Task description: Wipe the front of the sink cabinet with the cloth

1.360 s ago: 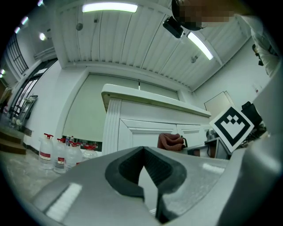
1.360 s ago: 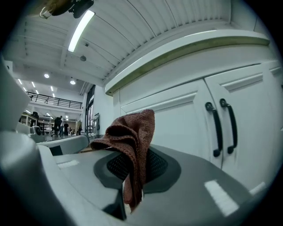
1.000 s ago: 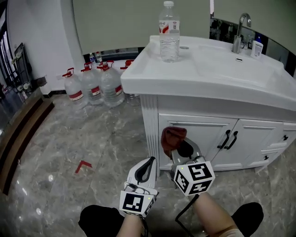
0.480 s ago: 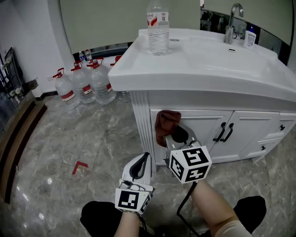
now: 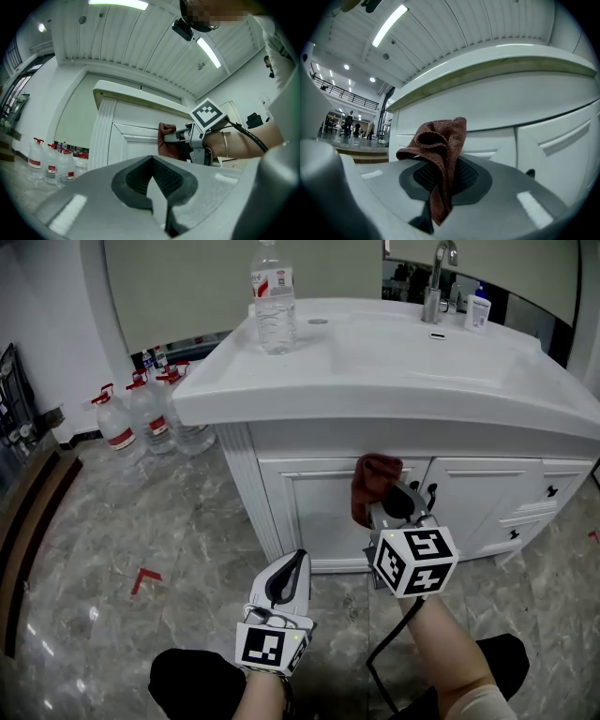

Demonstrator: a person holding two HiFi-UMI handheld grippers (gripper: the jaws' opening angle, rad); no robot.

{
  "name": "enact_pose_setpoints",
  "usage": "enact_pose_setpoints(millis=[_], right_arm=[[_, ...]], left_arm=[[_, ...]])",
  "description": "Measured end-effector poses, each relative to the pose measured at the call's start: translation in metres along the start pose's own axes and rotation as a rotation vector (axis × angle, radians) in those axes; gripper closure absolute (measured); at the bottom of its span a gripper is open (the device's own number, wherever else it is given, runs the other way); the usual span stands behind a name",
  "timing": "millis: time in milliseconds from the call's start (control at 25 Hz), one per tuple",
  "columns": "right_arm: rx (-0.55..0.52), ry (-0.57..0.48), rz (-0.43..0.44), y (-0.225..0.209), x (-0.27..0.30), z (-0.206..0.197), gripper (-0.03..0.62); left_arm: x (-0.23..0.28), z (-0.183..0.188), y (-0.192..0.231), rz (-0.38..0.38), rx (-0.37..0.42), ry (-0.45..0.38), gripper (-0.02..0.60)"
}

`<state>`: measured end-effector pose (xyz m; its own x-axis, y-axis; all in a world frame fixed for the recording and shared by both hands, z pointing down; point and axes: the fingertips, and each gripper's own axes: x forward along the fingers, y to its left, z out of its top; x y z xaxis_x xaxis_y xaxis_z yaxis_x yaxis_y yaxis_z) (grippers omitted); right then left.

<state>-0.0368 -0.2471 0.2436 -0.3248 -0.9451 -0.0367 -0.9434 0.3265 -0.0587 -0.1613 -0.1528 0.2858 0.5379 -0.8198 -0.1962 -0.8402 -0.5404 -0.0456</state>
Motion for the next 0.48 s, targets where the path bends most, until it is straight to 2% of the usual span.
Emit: enact_pose_setpoints(millis=[280,480], right_arm=[[0.064,0.028,-0.114,-0.068,-0.028,0.005,0.514],[0.082,0.044,-0.128,-0.079,-0.041,0.006,0.514]], left_arm=[[0.005,-0.004,-0.029,-0.029,-0.012,-0.002,0.58],[0.002,-0.004,-0.046,-0.045,0.016,-0.006,0.58]])
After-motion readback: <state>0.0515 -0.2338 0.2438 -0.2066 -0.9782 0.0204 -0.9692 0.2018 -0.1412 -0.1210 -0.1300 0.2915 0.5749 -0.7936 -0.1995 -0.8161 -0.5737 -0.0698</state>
